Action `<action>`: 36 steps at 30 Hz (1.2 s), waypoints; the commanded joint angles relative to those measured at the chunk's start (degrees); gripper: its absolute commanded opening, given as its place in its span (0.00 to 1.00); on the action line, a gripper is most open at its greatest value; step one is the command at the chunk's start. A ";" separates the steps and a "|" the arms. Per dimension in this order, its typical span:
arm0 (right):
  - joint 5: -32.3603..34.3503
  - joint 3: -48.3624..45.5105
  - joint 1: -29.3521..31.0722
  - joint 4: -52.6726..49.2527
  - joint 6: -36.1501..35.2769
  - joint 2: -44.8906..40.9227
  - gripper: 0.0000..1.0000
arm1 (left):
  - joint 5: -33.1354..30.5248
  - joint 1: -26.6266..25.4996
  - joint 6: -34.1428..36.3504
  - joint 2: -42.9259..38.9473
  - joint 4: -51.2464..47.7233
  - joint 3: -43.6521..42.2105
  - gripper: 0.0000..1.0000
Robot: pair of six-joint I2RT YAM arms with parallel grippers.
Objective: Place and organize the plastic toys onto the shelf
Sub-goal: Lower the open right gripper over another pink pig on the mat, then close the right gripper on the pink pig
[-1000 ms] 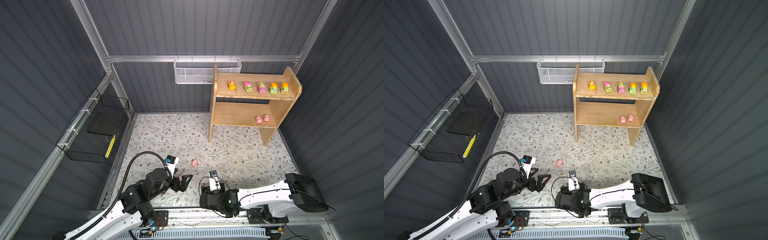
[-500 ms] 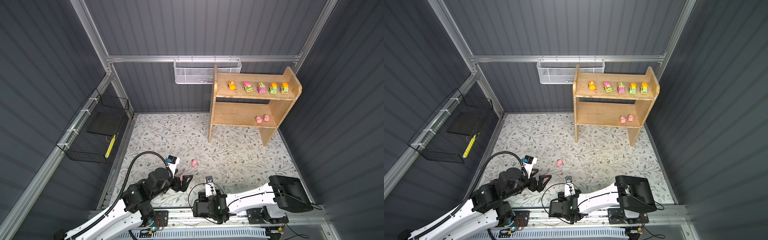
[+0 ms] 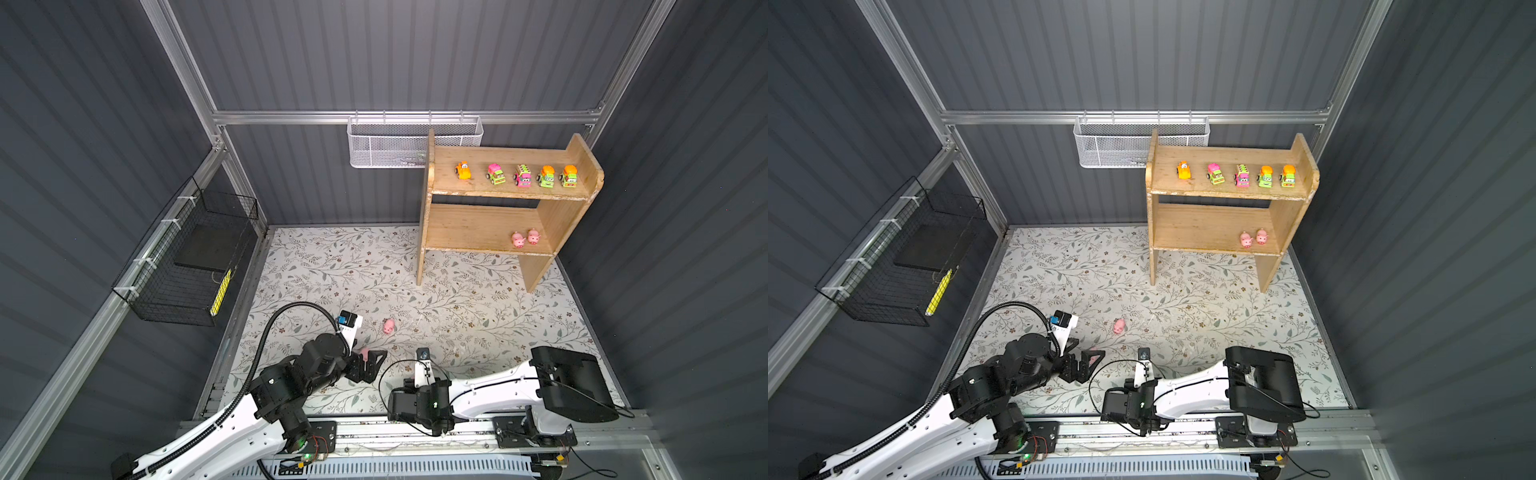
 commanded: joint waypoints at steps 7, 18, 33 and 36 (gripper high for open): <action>-0.05 -3.79 -1.53 -5.67 3.92 -3.77 0.59 | -1.13 -0.01 1.55 0.50 0.19 1.12 1.00; 1.04 0.15 -1.09 -4.49 -1.54 -0.63 0.69 | -1.03 -0.03 2.14 1.76 0.63 1.57 1.00; -1.60 0.16 -4.83 -1.83 -2.00 2.94 0.53 | -2.07 -0.03 2.48 0.75 0.27 1.13 1.00; -1.53 0.07 -4.87 -2.20 -1.72 2.72 0.47 | -2.02 0.01 2.58 1.26 0.30 1.30 1.00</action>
